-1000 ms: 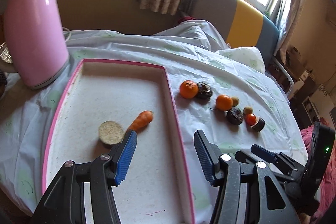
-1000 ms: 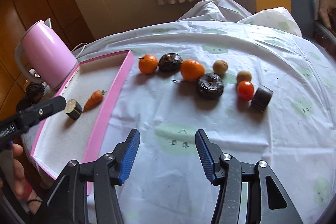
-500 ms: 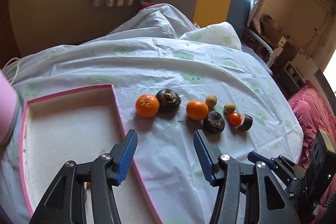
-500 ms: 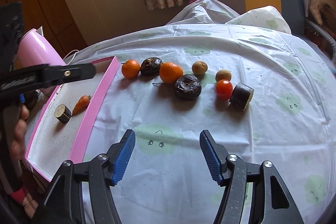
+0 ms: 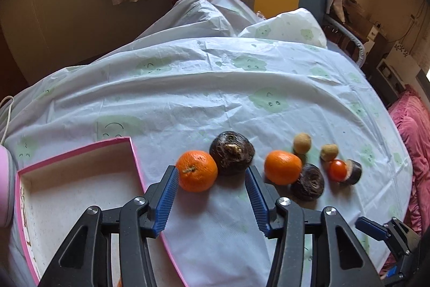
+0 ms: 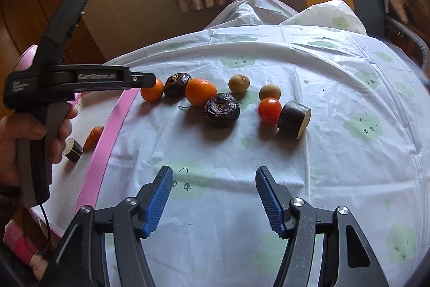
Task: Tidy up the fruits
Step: 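Reach to the mandarin and grasp it with the left gripper, then lift the mandarin toward the tray with the left gripper while the right grasps another dark cylindrical piece, then lower the mandarin into the tray and open the left gripper while the right holds its piece, then carry the dark cylindrical piece into the tray and open the right gripper, then reach to the red cherry tomato and grasp it with the right gripper, then grasp the dark round fruit with the left gripper while the right holds the tomato, then carry the dark round fruit into the tray and open the left gripper while the right holds the tomato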
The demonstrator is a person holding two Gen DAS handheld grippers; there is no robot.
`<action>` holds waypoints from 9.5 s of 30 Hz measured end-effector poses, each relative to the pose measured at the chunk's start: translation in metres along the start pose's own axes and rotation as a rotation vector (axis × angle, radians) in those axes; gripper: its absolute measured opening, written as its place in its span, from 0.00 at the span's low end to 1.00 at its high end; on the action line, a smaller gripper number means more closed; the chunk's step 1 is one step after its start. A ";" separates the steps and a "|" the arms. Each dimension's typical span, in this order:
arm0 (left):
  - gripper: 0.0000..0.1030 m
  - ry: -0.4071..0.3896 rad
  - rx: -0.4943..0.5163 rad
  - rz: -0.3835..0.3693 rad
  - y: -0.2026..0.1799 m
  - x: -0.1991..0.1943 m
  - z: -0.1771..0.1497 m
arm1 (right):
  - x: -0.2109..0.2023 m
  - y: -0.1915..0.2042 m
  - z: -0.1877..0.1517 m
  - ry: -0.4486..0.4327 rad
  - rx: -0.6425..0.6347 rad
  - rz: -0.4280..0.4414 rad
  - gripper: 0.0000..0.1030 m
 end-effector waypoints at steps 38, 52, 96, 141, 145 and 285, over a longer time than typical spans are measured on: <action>0.36 -0.030 -0.009 0.020 -0.018 -0.007 -0.029 | -0.010 -0.080 0.028 -0.076 0.189 -0.060 0.63; 0.36 -0.038 -0.011 -0.075 -0.062 -0.056 -0.086 | 0.021 -0.092 0.045 -0.024 0.217 0.047 0.38; 0.37 -0.156 -0.437 0.268 0.125 -0.075 -0.096 | 0.002 -0.068 0.017 0.000 0.074 -0.090 0.38; 0.46 -0.135 -0.430 0.202 0.091 -0.099 -0.155 | 0.006 0.081 0.001 0.085 -0.096 0.288 0.38; 0.46 -0.139 -0.460 0.213 0.101 -0.102 -0.161 | 0.006 0.115 0.004 0.095 -0.135 0.366 0.38; 0.43 -0.106 -0.166 -0.028 -0.067 -0.064 -0.073 | 0.008 -0.073 0.019 -0.031 0.021 -0.079 0.26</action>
Point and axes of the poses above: each gripper's, at about its wrist camera, not at the fingertips, and x roughly the way its jaws point, y to its left, z to its top, the point moved 5 cm from there along x, roughly the way its jaws point, and after that the axes turned 7 degrees about z, right-handed, at the moved point
